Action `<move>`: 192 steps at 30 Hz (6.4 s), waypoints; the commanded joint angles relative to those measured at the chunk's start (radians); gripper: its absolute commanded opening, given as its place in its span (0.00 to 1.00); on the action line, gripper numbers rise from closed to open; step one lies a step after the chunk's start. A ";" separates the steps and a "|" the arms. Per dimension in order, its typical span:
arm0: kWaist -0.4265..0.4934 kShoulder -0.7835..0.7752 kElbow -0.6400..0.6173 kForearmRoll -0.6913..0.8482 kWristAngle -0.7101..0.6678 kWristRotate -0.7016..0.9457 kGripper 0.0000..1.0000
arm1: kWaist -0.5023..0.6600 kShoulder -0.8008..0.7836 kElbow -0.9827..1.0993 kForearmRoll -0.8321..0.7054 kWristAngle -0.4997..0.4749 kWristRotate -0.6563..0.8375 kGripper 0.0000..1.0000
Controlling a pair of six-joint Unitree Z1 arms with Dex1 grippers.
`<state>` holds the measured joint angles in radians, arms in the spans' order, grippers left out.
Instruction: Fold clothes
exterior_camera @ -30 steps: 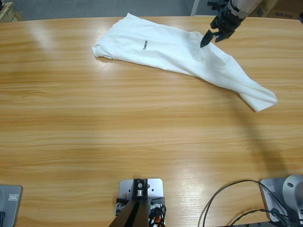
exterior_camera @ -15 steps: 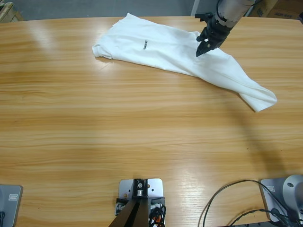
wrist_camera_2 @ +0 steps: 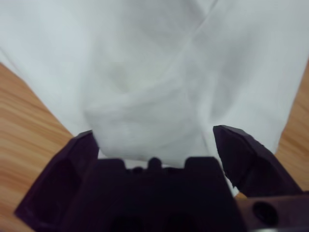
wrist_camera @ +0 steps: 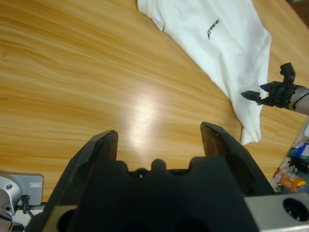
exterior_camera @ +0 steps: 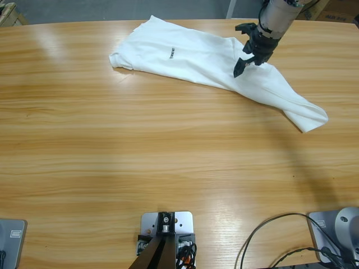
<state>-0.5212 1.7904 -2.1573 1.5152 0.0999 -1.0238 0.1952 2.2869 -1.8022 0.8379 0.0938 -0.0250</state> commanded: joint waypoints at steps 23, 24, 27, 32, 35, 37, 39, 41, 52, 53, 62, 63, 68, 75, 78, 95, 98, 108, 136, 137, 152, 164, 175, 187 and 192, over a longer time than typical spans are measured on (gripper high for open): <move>-0.046 -0.030 0.075 0.131 0.019 -0.067 0.79 | -0.025 -0.140 0.034 -0.005 0.095 -0.151 0.00; -0.046 -0.031 0.074 0.130 0.021 -0.067 0.79 | -0.006 -0.172 0.034 0.004 0.127 -0.154 0.00; -0.045 -0.027 0.071 0.129 0.021 -0.070 0.79 | 0.085 -0.288 0.064 0.062 0.209 -0.151 0.00; -0.046 -0.034 0.075 0.129 0.021 -0.072 0.79 | 0.325 -0.488 0.303 0.104 0.389 -0.094 0.00; -0.046 -0.044 0.092 0.129 0.021 -0.072 0.79 | 0.457 -0.522 0.462 0.110 0.503 -0.070 0.00; -0.046 -0.054 0.109 0.129 0.021 -0.072 0.79 | 0.504 -0.534 0.557 0.133 0.561 -0.029 0.00; -0.045 -0.068 0.130 0.129 0.025 -0.080 0.78 | 0.516 -0.559 0.625 0.143 0.569 0.004 0.00; -0.046 -0.074 0.140 0.129 0.025 -0.082 0.75 | 0.516 -0.543 0.670 0.170 0.579 0.008 0.00; -0.036 -0.122 0.152 0.129 0.023 -0.086 0.73 | 0.506 -0.674 0.409 0.283 0.357 0.160 1.00; -0.036 -0.124 0.150 0.126 0.018 -0.074 0.72 | 0.498 -0.699 0.339 0.287 0.358 0.163 1.00; -0.040 0.103 0.024 -0.015 -0.069 0.492 0.92 | 0.414 -0.742 0.301 0.219 0.327 0.214 1.00; -0.041 0.164 -0.039 -0.015 -0.058 0.573 0.92 | 0.402 -0.741 0.335 0.193 0.326 0.226 1.00; -0.131 0.396 -0.287 -0.010 -0.086 0.678 0.85 | 0.371 -0.651 0.398 -0.054 0.368 0.321 0.95; -0.138 0.573 -0.401 -0.015 0.016 1.047 0.90 | 0.345 -0.643 0.386 -0.058 0.402 0.321 0.95; -0.126 0.690 -0.535 -0.015 0.018 1.027 0.96 | 0.345 -0.659 0.423 -0.057 0.409 0.321 0.95; -0.070 0.895 -1.047 -0.091 0.084 0.675 0.77 | 0.343 -0.594 0.517 -0.145 0.452 0.317 0.95; -0.068 0.905 -1.047 -0.069 0.081 0.637 0.77 | 0.343 -0.595 0.512 -0.145 0.453 0.317 0.95; -0.069 0.781 -1.067 -0.322 0.095 0.592 0.82 | 0.343 -0.596 0.537 -0.145 0.447 0.316 0.95; -0.137 0.919 -1.066 -0.267 0.098 0.213 0.00 | 0.343 -0.603 0.590 -0.186 0.452 0.309 0.94; -0.137 0.919 -1.066 -0.254 0.104 0.220 0.00 | 0.343 -0.605 0.592 -0.186 0.452 0.309 0.94; -0.145 0.775 -1.067 -0.170 0.213 0.161 0.00 | 0.343 -0.602 0.605 -0.197 0.455 0.307 0.94; -0.368 0.401 -0.858 0.151 0.311 0.084 0.00 | 0.343 -0.634 0.621 -0.198 0.465 0.316 0.94; -0.437 -0.039 0.020 0.146 0.251 -0.256 0.00 | 0.343 -0.680 0.684 -0.198 0.465 0.321 0.94; -0.521 -0.051 0.464 0.106 -0.098 -0.455 0.00 | 0.343 -0.691 0.705 -0.193 0.464 0.342 0.94; -0.522 -0.096 0.547 0.014 -0.098 -0.456 0.49 | 0.342 -0.716 0.704 -0.181 0.456 0.351 0.95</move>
<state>-1.0288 1.7355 -1.7253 1.5113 0.0288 -1.4669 0.5525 1.6129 -1.1303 0.6478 0.5392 0.3046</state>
